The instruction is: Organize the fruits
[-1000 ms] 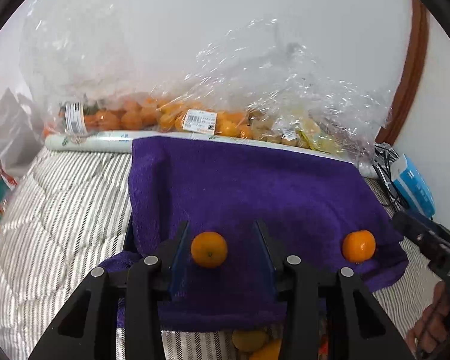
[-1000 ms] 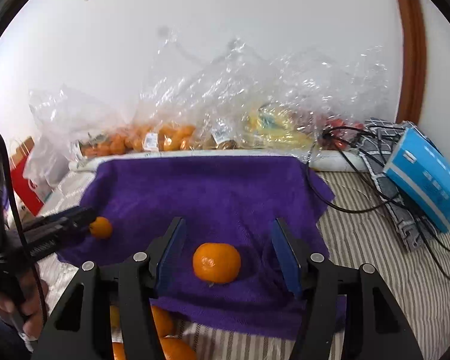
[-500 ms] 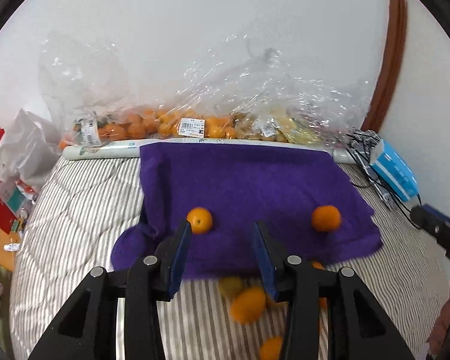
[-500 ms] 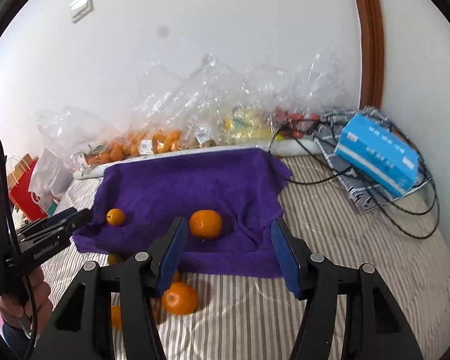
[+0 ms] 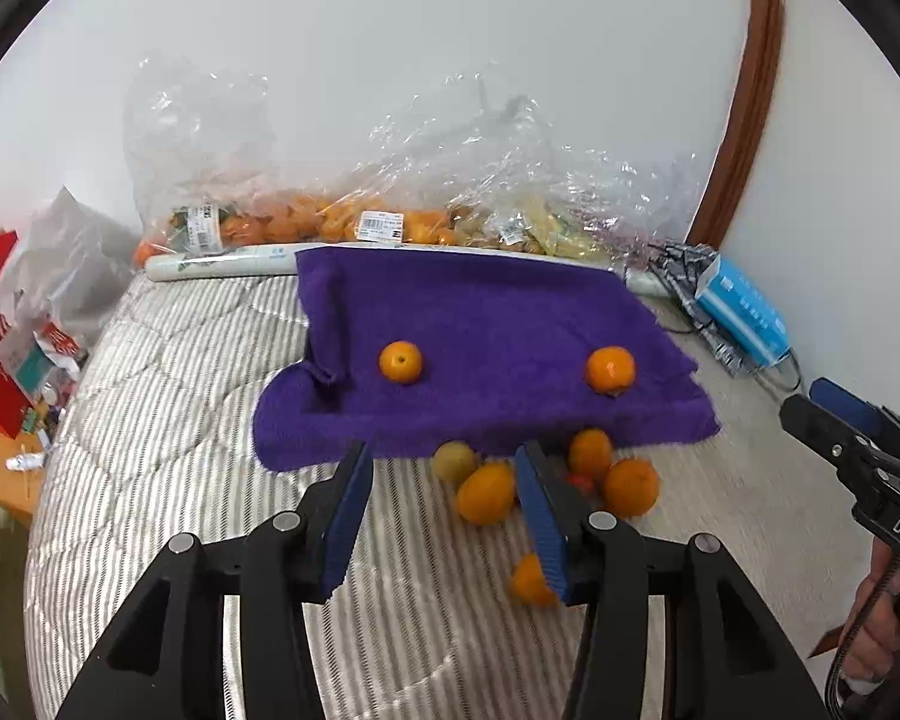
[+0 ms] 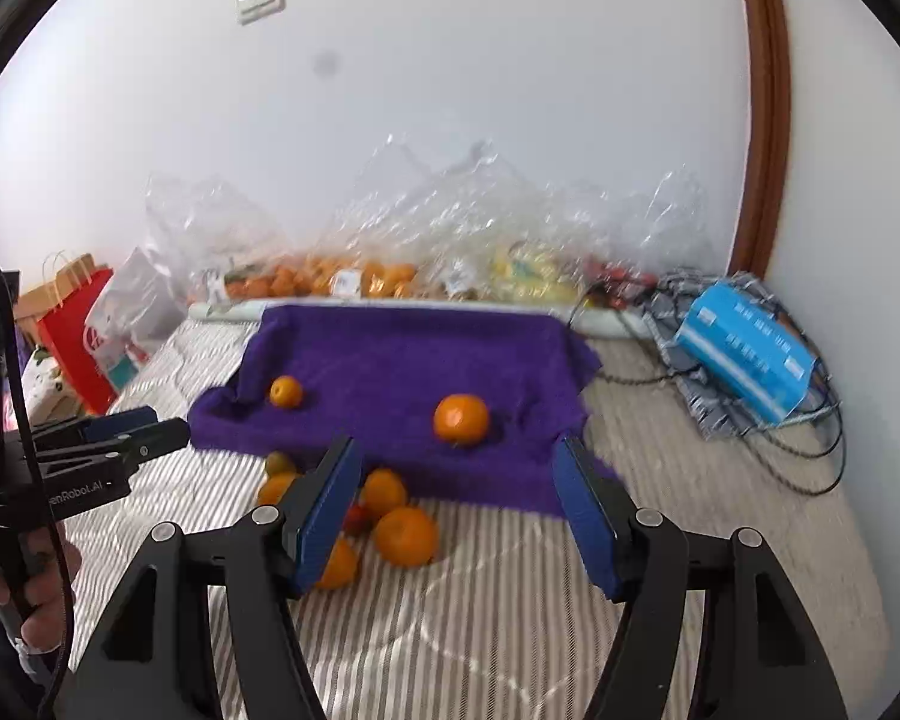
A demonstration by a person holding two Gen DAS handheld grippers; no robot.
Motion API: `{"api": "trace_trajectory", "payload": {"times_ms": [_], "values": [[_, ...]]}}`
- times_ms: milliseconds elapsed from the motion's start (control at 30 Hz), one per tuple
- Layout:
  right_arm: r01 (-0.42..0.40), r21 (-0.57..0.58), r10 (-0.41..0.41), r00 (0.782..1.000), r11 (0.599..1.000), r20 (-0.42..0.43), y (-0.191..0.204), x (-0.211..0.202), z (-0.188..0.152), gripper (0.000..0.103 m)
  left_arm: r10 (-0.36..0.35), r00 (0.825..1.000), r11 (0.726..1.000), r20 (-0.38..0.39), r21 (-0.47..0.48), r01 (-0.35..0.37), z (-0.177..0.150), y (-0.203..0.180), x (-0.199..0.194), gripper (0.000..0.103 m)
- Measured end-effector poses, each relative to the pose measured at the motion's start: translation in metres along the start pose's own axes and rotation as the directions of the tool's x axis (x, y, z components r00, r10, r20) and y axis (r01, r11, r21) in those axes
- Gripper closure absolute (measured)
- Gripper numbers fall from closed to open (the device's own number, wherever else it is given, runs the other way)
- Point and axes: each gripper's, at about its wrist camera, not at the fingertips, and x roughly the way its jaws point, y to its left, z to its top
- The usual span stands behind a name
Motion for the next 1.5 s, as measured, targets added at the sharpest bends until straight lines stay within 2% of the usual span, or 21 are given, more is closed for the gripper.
{"api": "trace_trajectory", "payload": {"times_ms": [67,200,333,500,700,833,1033,1167,1267,1300,1333,1400,1433,1500], "values": [[-0.025,-0.017,0.025,1.000,1.000,-0.008,0.002,0.007,-0.010,0.037,0.040,0.999,0.999,0.014,0.007,-0.040,-0.012,0.001,0.001,0.051],[-0.042,-0.047,0.040,0.998,0.998,-0.049,0.008,0.027,-0.025,0.040,0.062,0.997,0.998,-0.039,0.013,-0.062,-0.030,0.006,0.012,0.051],[-0.101,-0.025,0.098,0.991,0.995,-0.094,0.010,0.050,-0.039,0.046,0.090,0.994,0.995,-0.058,-0.038,-0.092,-0.040,0.021,0.020,0.051],[-0.127,-0.028,0.121,0.980,0.991,-0.159,0.015,0.077,-0.052,0.051,0.006,0.996,0.993,-0.090,-0.115,-0.016,-0.045,0.040,0.032,0.051],[-0.103,-0.068,0.088,0.977,0.992,-0.196,0.020,0.098,-0.065,0.051,0.016,0.991,0.994,-0.134,-0.103,-0.030,-0.053,0.041,0.052,0.051],[-0.110,-0.076,0.093,0.974,0.991,-0.205,0.021,0.107,-0.066,0.051,0.054,0.988,0.993,-0.143,-0.092,-0.067,-0.061,0.041,0.058,0.051],[-0.117,-0.071,0.098,0.968,0.991,-0.232,0.020,0.118,-0.065,0.051,0.077,0.992,0.990,-0.096,-0.113,-0.088,-0.064,0.045,0.056,0.051],[-0.117,-0.077,0.097,0.968,0.990,-0.233,0.023,0.120,-0.064,0.051,0.108,0.988,0.990,-0.109,-0.084,-0.117,-0.064,0.040,0.060,0.047],[-0.105,-0.088,0.082,0.969,0.991,-0.233,0.025,0.121,-0.065,0.052,0.098,0.989,0.990,-0.108,-0.088,-0.108,-0.063,0.040,0.060,0.044],[-0.105,-0.086,0.083,0.969,0.991,-0.232,0.025,0.121,-0.065,0.056,0.093,0.990,0.990,-0.105,-0.099,-0.104,-0.063,0.041,0.060,0.044],[-0.114,-0.077,0.094,0.969,0.991,-0.231,0.023,0.121,-0.064,0.060,0.081,0.992,0.989,-0.100,-0.113,-0.092,-0.063,0.043,0.059,0.045],[-0.134,-0.058,0.118,0.967,0.989,-0.228,0.019,0.120,-0.064,0.060,0.032,0.995,0.990,-0.095,-0.133,-0.045,-0.062,0.045,0.059,0.045],[-0.138,-0.058,0.122,0.966,0.989,-0.227,0.018,0.119,-0.064,0.060,0.006,0.995,0.991,-0.097,-0.129,-0.019,-0.061,0.043,0.059,0.045],[-0.129,-0.076,0.110,0.970,0.989,-0.215,0.016,0.116,-0.065,0.060,-0.001,0.996,0.995,-0.088,-0.102,-0.008,-0.058,0.037,0.058,0.047]]}}
